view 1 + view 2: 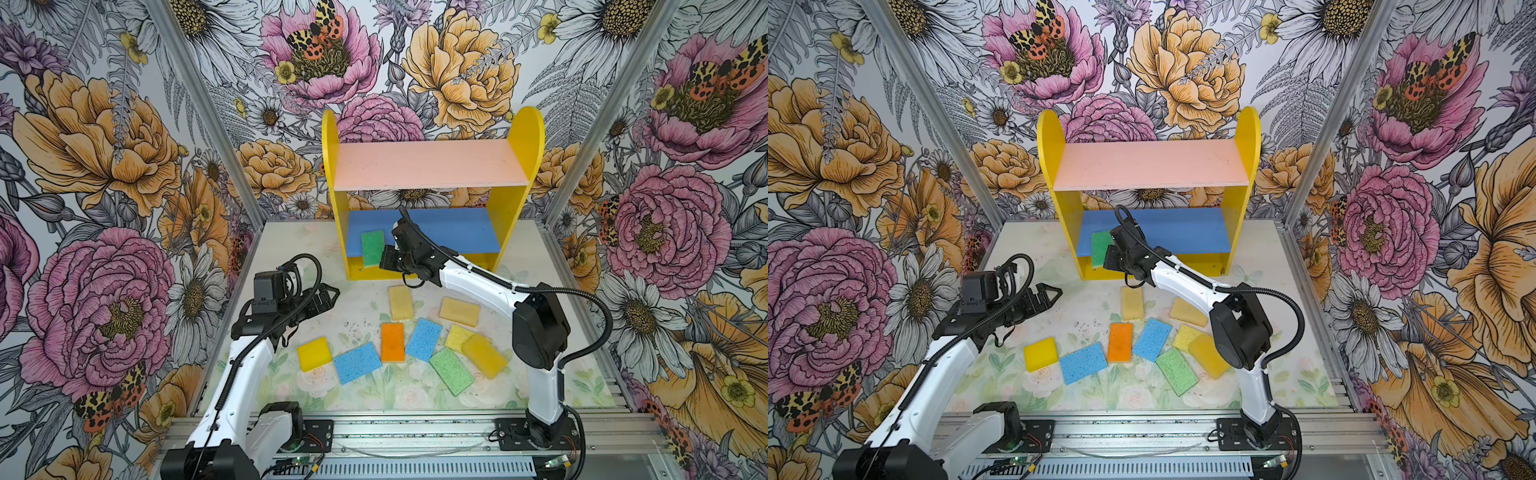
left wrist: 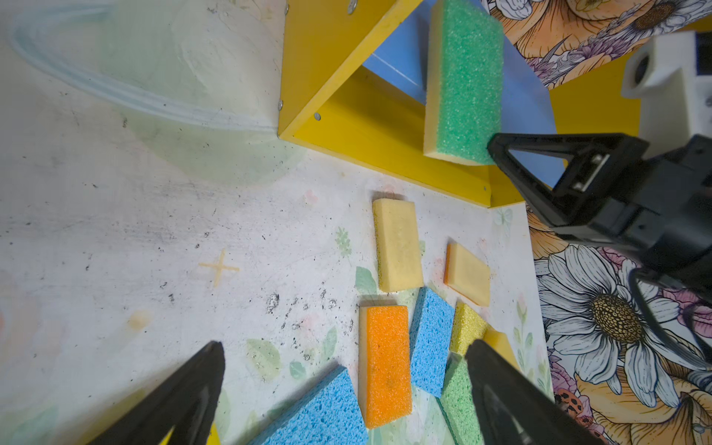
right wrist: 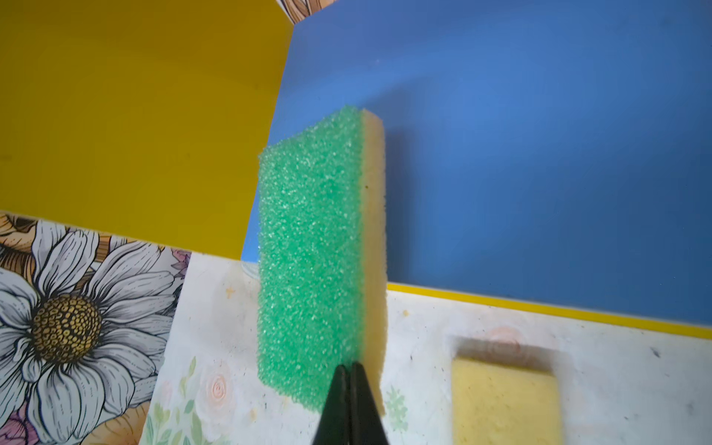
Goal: Place and organize the cleaning sponges onto the shelf
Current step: 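Place the green sponge upright on the blue shelf, open right gripper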
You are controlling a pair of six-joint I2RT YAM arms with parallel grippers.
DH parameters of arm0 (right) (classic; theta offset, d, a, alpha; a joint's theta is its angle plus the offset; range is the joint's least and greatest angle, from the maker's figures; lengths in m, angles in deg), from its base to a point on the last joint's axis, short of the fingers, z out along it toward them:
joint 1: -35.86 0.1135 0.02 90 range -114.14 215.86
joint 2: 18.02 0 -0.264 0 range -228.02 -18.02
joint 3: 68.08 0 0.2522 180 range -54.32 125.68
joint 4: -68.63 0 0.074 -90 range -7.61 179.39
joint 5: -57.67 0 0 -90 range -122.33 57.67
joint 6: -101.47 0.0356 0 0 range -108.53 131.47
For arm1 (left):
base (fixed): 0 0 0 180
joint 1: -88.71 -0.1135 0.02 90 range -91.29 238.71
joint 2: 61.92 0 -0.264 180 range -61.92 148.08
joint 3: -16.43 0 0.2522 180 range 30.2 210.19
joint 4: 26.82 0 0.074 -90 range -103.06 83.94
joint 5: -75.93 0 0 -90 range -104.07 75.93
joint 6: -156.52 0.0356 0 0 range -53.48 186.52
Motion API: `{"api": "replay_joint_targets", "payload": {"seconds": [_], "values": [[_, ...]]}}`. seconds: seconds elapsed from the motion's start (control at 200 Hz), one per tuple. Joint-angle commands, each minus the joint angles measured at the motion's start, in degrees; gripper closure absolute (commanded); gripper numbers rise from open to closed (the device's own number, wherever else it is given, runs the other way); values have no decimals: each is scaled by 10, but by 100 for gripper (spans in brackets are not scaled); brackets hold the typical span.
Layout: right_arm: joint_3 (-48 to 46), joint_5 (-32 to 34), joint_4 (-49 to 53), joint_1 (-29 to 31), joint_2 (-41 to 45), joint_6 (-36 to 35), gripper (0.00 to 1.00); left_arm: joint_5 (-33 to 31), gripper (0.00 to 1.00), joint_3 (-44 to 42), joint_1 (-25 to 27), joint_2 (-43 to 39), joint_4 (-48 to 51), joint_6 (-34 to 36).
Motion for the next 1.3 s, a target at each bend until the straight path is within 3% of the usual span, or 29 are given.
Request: {"api": "replay_joint_targets", "payload": {"seconds": [0.0, 0.555, 0.885, 1.296], "values": [[49, 10, -29, -4, -20, 12, 99, 2, 1, -6, -2, -11, 0, -6], [172, -26, -27, -6, -127, 40, 99, 2, 1, -7, 6, -12, 1, -7], [198, -40, -27, -4, -158, 51, 96, 0, 1, -7, 6, -9, 1, -7], [190, -38, -27, -5, -147, 46, 61, 0, 1, -7, 6, -9, 1, -7]]}}
